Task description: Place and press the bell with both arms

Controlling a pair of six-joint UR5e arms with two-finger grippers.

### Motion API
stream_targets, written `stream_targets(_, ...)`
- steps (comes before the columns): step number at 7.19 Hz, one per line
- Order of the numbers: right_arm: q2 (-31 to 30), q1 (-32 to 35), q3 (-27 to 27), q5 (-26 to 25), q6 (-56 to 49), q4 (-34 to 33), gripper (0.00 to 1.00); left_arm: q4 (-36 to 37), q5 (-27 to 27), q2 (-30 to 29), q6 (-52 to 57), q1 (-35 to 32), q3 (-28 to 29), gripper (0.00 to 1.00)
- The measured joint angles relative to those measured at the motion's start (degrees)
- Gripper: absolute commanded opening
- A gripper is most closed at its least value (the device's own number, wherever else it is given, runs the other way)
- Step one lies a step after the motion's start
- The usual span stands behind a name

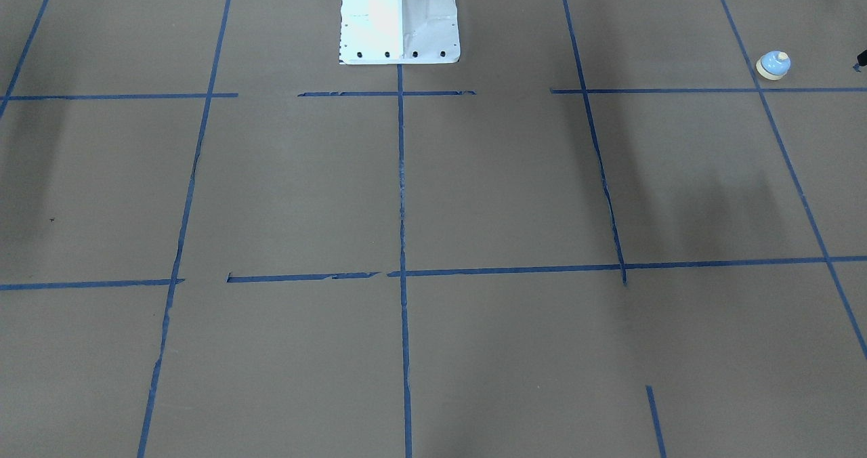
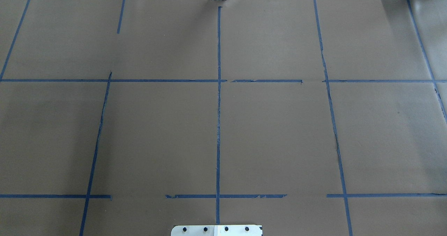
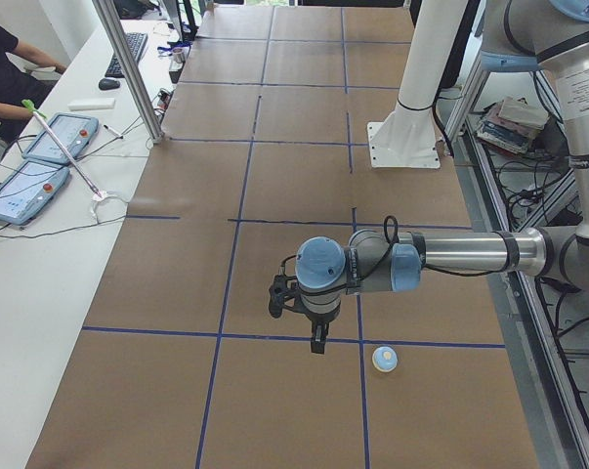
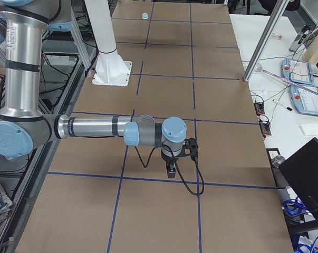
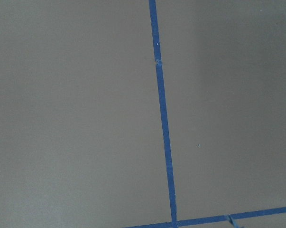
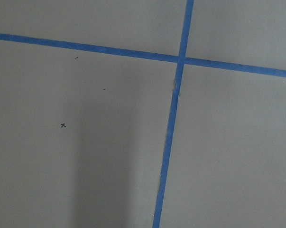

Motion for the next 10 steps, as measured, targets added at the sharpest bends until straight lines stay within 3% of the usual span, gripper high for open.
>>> stream_targets(7,0.0,-0.1,0.2,0.7,0.2,0.1,1.00,-1.0,-0.5,0.4,-0.1,0.0,0.8,1.00)
stream_targets(10,0.1,-0.8,0.5,2.9,0.0,0.7,1.00,-4.6,-0.6,1.1,-1.0,1.0,4.0,1.00)
